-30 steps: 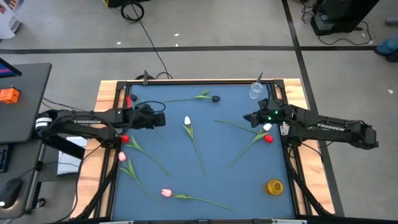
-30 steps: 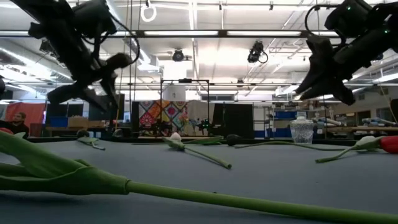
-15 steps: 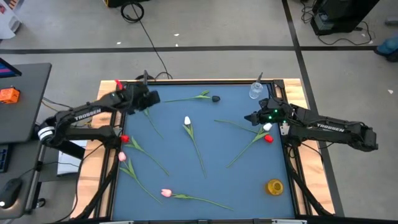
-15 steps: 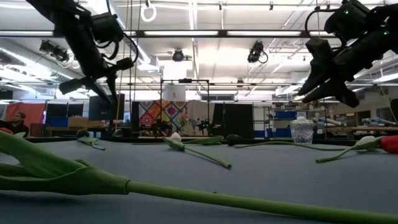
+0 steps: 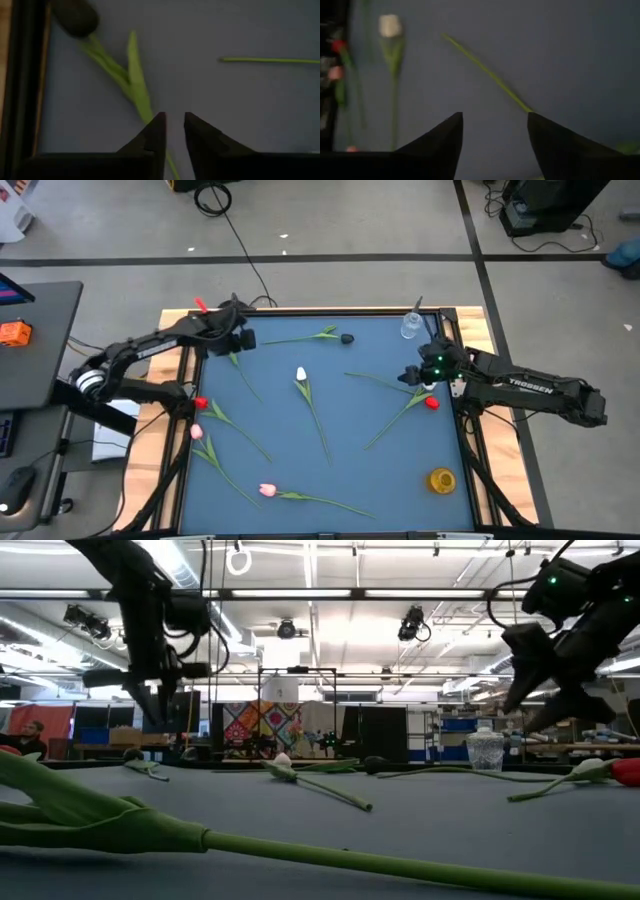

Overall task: Sort flowers into vase by color
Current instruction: Put the left black tulip into the transparent vase

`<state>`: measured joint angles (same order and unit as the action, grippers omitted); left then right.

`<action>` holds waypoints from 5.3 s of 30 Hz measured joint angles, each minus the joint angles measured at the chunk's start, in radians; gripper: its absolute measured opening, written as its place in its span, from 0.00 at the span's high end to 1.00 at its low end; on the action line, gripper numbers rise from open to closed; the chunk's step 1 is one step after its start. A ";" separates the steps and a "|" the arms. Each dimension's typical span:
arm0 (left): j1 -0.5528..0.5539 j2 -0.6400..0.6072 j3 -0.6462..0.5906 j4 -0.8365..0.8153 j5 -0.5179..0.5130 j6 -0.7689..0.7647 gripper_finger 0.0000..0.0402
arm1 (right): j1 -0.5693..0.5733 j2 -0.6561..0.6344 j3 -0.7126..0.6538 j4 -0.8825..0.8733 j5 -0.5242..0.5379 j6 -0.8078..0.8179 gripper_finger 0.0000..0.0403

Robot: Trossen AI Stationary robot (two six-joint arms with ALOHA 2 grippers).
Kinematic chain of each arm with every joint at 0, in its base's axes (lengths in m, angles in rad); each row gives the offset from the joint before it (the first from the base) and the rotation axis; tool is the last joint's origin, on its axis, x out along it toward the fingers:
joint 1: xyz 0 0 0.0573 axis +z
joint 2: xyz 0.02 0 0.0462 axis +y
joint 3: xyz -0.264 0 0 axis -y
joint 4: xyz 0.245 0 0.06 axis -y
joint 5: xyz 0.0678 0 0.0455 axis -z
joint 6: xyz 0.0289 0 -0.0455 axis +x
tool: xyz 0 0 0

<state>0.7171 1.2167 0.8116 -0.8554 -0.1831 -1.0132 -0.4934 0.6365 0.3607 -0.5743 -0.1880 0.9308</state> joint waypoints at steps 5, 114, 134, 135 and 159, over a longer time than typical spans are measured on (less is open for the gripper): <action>-0.004 0.099 0.000 -0.015 0.003 -0.074 0.60 | 0.000 0.000 0.000 -0.088 0.038 0.012 0.36; -0.458 0.881 0.871 1.265 0.338 0.838 0.93 | 0.344 -0.071 0.301 0.061 0.448 -0.373 0.41; -0.491 0.999 1.022 1.246 0.417 0.875 0.93 | 0.223 -0.033 0.426 0.036 0.512 -0.552 0.38; -0.491 0.999 1.022 1.245 0.421 0.874 0.93 | 0.221 -0.028 0.426 0.043 0.503 -0.550 0.40; -0.481 0.953 1.020 1.071 0.375 0.785 0.58 | 0.202 0.015 0.425 0.045 0.548 -0.532 0.98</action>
<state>0.2365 2.1701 1.8320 0.2152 0.1915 -0.2282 -0.2916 0.6511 0.7856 -0.5290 0.3601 0.3984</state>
